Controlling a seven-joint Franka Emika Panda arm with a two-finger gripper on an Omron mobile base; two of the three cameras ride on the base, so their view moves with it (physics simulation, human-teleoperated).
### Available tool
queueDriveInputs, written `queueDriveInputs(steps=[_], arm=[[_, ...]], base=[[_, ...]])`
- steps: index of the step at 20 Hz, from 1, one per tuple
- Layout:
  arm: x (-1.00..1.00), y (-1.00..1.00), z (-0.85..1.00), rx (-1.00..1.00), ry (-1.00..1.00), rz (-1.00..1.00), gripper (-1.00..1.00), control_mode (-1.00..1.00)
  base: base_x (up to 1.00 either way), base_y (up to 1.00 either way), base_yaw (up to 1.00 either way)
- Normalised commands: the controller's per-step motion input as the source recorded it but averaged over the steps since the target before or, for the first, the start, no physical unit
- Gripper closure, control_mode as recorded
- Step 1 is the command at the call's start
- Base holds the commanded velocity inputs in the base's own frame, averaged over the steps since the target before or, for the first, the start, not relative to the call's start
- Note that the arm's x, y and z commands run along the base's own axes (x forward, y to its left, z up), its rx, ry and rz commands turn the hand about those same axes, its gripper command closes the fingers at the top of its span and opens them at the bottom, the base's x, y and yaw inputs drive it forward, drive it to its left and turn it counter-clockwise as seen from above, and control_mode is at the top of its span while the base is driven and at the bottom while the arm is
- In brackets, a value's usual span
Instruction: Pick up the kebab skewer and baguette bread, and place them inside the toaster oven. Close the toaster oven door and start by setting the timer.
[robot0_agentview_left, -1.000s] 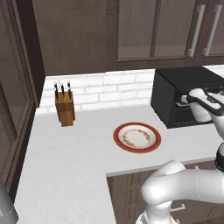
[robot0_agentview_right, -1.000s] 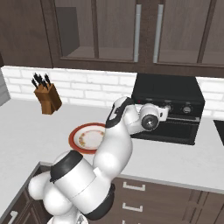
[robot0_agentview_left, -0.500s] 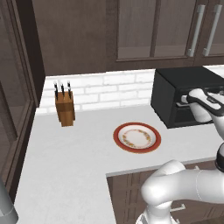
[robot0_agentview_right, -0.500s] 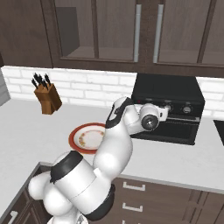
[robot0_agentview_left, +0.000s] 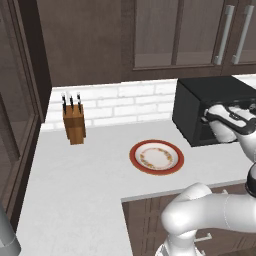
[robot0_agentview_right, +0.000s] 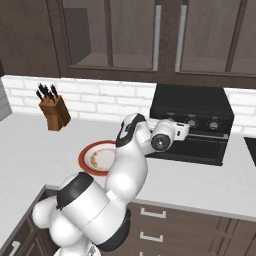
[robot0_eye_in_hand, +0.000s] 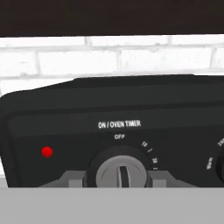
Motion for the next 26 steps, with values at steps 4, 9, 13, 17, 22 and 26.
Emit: queueDriveInputs(steps=[4,9,13,17,22,26], arm=[[0.00,0.00,0.00,0.00,-0.01,-0.01,1.00,-1.00],[0.00,0.00,0.00,0.00,-0.01,0.01,1.00,-1.00],[0.00,0.00,0.00,0.01,-0.01,0.12,1.00,-1.00],[0.00,0.00,0.00,0.00,0.00,0.16,1.00,-1.00],[0.01,0.00,0.00,0.01,0.00,0.15,1.00,-1.00],[0.00,0.01,0.00,0.00,0.00,0.04,1.00,-1.00]], base=[[0.00,0.00,0.00],[0.00,0.00,0.00],[0.00,0.00,0.00],[0.00,0.00,0.00],[0.00,0.00,0.00],[0.00,0.00,0.00]])
